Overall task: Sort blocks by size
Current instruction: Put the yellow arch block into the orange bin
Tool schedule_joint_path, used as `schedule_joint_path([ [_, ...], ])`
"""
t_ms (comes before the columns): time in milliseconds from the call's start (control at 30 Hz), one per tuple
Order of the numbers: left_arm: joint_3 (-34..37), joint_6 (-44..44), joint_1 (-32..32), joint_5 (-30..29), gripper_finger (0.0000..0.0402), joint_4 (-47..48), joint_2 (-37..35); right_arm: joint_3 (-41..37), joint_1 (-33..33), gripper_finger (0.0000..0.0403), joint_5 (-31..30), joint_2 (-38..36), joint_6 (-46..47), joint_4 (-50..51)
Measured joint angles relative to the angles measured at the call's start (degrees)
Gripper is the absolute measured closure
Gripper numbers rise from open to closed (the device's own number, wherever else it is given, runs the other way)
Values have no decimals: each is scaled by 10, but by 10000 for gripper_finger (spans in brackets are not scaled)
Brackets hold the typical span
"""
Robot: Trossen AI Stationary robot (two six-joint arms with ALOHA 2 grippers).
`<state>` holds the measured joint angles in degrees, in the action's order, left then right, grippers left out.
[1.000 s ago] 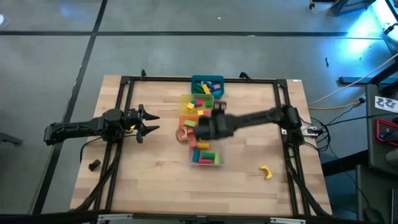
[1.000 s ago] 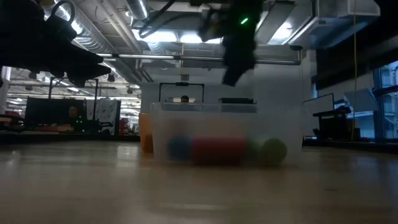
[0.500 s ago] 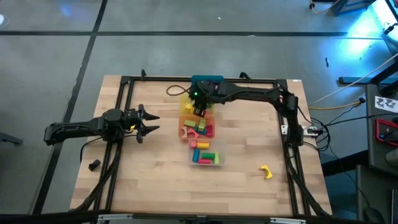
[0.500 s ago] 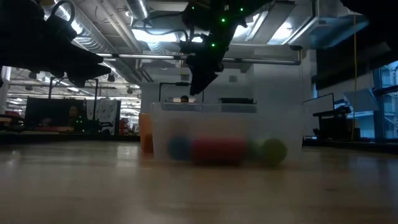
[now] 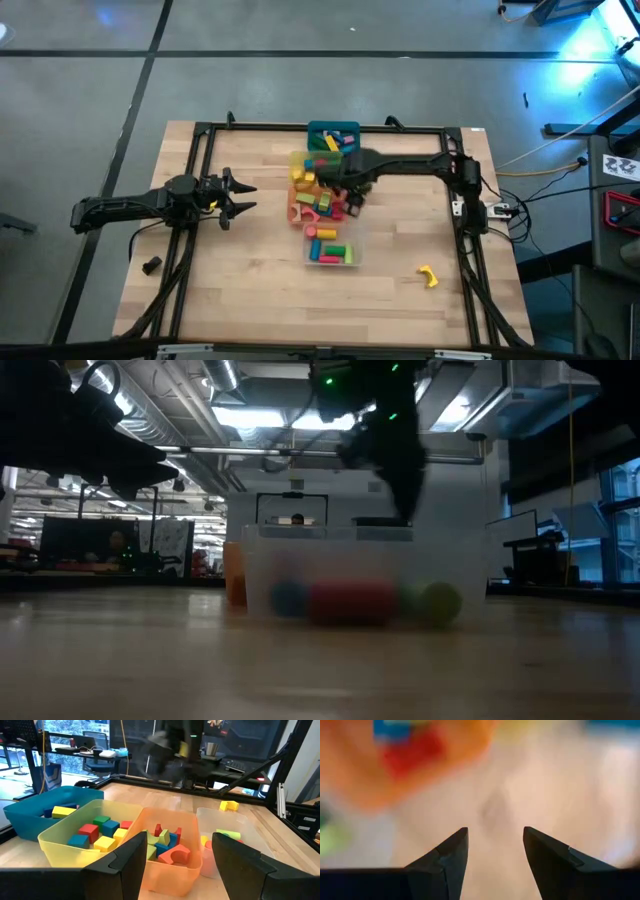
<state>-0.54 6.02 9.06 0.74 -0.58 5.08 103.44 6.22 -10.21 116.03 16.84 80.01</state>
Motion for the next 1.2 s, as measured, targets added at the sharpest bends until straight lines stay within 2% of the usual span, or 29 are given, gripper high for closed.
schedule_joint_path([
  [100, 0, 0, 0, 0, 192, 0, 0, 0, -43, 213, 39, 0, 86, 80],
  [167, 0, 0, 0, 0, 192, 0, 0, 0, -75, 212, 40, 0, 108, 105],
  [267, 0, 0, 0, 0, 192, 0, 0, -8, -125, 212, 36, -1, 112, 98],
  [433, 0, 0, 0, 0, 192, 0, 0, -36, -189, 212, 68, -24, 69, 98],
  [600, 0, 0, 0, 0, 192, 0, 0, -121, -210, 212, 51, -103, 108, 101],
  [767, 0, 0, 0, 0, 192, 0, 0, -273, -208, 212, 45, -244, 268, 68],
  [967, 0, 0, 0, 0, 192, 0, 0, -435, -240, 212, 162, -391, 509, -84],
  [1067, 0, 0, 0, 0, 192, 0, 0, -488, -284, 212, 195, -423, 610, -162],
  [1200, 0, 0, 0, 0, 192, 0, 0, -523, -351, 212, 199, -423, 683, -214],
])
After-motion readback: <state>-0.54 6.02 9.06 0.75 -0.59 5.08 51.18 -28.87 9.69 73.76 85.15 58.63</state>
